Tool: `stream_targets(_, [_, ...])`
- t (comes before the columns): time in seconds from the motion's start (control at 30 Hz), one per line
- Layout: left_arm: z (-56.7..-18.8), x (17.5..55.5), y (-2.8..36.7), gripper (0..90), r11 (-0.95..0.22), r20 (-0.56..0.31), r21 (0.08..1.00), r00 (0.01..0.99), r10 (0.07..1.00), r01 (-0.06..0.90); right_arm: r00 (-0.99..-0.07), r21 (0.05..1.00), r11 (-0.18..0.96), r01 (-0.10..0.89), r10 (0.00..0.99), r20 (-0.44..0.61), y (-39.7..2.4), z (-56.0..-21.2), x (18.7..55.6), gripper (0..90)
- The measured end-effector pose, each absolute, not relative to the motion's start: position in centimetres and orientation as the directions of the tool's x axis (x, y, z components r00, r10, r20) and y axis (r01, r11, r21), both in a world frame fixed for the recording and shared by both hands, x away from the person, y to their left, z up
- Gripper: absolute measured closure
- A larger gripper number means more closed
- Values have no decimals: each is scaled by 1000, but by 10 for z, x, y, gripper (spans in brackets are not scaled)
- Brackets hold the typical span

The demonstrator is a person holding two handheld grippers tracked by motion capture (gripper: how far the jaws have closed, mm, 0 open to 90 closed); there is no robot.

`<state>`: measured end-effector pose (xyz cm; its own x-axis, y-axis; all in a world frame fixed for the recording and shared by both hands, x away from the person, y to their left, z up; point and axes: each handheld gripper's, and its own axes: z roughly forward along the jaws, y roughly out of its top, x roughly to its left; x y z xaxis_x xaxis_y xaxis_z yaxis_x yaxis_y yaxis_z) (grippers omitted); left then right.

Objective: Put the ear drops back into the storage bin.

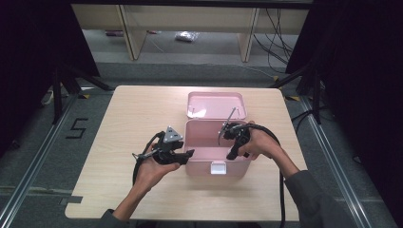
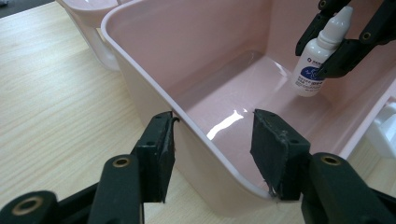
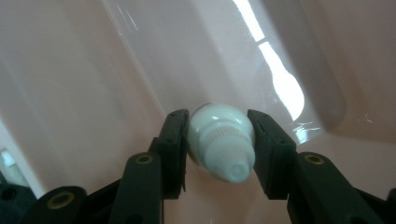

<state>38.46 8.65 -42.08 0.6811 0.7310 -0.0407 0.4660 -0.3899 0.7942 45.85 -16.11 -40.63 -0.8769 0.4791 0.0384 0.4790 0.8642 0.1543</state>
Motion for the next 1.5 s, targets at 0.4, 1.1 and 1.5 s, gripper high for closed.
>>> stream_targets(0.4, [-421,385,87,487,-393,-38,792,681,731,466,-890,150,878,455,453,51,-161,-412,459,596])
stream_targets(1.1, [-415,391,91,364,-346,-73,806,660,747,481,-804,387,720,577,583,114,-194,-367,461,402])
stream_targets(1.5, [-410,409,94,312,-329,-75,801,630,773,500,-746,508,609,608,658,104,-211,-359,468,388])
